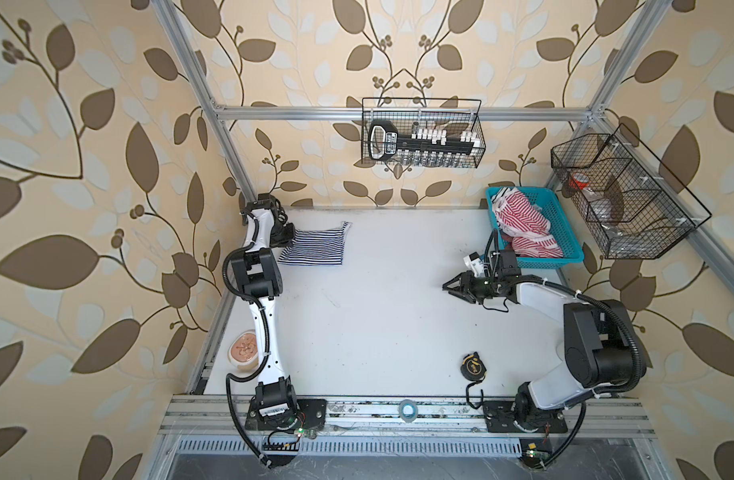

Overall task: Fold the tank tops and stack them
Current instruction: 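Drag the folded tank top with the left gripper to the table's far corner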

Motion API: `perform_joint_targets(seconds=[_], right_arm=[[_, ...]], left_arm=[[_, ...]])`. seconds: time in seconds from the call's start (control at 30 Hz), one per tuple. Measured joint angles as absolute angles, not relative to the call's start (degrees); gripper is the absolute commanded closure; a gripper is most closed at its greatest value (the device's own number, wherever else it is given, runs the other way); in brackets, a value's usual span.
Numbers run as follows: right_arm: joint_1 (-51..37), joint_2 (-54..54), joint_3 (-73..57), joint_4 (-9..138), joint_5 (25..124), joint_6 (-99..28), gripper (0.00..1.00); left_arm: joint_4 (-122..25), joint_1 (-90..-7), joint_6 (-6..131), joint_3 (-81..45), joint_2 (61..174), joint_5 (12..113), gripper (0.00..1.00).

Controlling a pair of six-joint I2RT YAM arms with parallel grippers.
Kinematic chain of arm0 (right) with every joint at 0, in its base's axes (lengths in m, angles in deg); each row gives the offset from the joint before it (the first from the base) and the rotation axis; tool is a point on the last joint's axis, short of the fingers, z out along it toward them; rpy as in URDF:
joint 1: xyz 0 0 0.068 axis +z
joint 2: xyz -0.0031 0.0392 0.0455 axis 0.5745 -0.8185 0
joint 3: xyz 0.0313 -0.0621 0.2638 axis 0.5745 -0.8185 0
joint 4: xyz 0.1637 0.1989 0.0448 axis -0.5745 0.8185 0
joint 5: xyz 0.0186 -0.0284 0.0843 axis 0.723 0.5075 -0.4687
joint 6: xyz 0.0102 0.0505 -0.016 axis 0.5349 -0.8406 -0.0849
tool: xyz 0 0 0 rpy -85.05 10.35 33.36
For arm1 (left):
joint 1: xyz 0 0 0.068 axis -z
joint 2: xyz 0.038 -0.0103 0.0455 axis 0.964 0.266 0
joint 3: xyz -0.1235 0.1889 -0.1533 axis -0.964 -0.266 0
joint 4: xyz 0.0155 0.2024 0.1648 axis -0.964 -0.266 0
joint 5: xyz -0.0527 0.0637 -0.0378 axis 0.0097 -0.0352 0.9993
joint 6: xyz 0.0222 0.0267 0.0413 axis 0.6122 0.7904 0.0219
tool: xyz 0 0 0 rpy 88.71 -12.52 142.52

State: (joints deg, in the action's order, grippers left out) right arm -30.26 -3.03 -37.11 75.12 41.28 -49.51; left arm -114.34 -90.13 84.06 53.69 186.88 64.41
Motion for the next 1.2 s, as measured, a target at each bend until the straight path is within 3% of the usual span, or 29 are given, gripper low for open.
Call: perform_joint_targets(seconds=[0.67,0.73,0.97,1.0,1.1,1.2], right_arm=[[-23.16,-12.21,-30.82,76.41,44.45,-52.37,0.61],[-22.88,-12.60,-30.62,76.30,44.48,-52.59,0.61],[-22.42,-13.30,-30.60,75.80,44.72,-53.09,0.60],[-22.29,-13.48,-30.60,75.71,44.85,-53.25,0.60],[-21.87,-13.63,-30.60,75.58,44.93,-53.64,0.60],[-21.57,-13.63,-30.60,75.36,44.93,-53.77,0.60]], left_arm=[[-103.17,-93.82,85.62,55.88,189.11,58.01,1.00],[-101.95,-93.86,85.90,55.88,189.33,57.46,0.97],[-97.95,-94.17,87.58,55.88,190.03,55.82,0.63],[-97.25,-94.17,87.93,55.88,190.20,55.69,0.50],[-95.44,-94.17,87.36,55.94,190.51,54.99,0.40],[-94.19,-94.17,86.71,55.99,190.64,53.20,0.07]])
